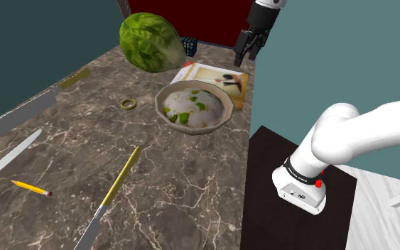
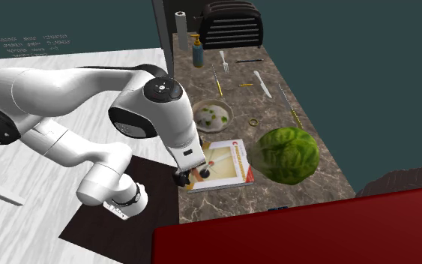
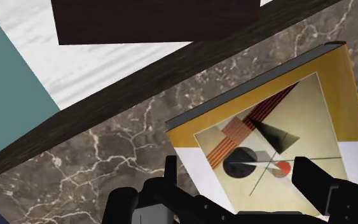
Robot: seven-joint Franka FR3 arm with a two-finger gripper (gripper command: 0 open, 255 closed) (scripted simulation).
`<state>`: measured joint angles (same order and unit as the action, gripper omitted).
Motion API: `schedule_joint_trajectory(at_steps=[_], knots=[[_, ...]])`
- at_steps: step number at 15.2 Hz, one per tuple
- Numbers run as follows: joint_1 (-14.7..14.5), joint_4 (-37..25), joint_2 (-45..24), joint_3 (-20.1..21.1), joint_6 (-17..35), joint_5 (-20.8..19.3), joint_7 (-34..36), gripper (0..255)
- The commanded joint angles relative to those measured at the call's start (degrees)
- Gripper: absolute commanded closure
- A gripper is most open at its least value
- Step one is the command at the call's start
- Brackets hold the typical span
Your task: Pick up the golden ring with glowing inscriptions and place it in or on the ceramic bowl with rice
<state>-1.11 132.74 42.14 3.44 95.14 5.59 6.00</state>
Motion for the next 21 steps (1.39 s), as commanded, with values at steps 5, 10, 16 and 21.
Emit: schedule_joint_trajectory(at_steps=[5, 10, 16, 21], knots=[[-1.8, -1.0, -4.7, 6.6, 6.7, 4.5, 8.0, 0], [-2.7, -4.0, -10.6, 12.0, 12.2, 6.6, 14.5, 0], [-2.9, -9.9, -19.3, 18.6, 18.3, 6.6, 22.6, 0], [-2.6, -16.7, -27.9, 24.0, 22.5, 3.6, 30.3, 0]])
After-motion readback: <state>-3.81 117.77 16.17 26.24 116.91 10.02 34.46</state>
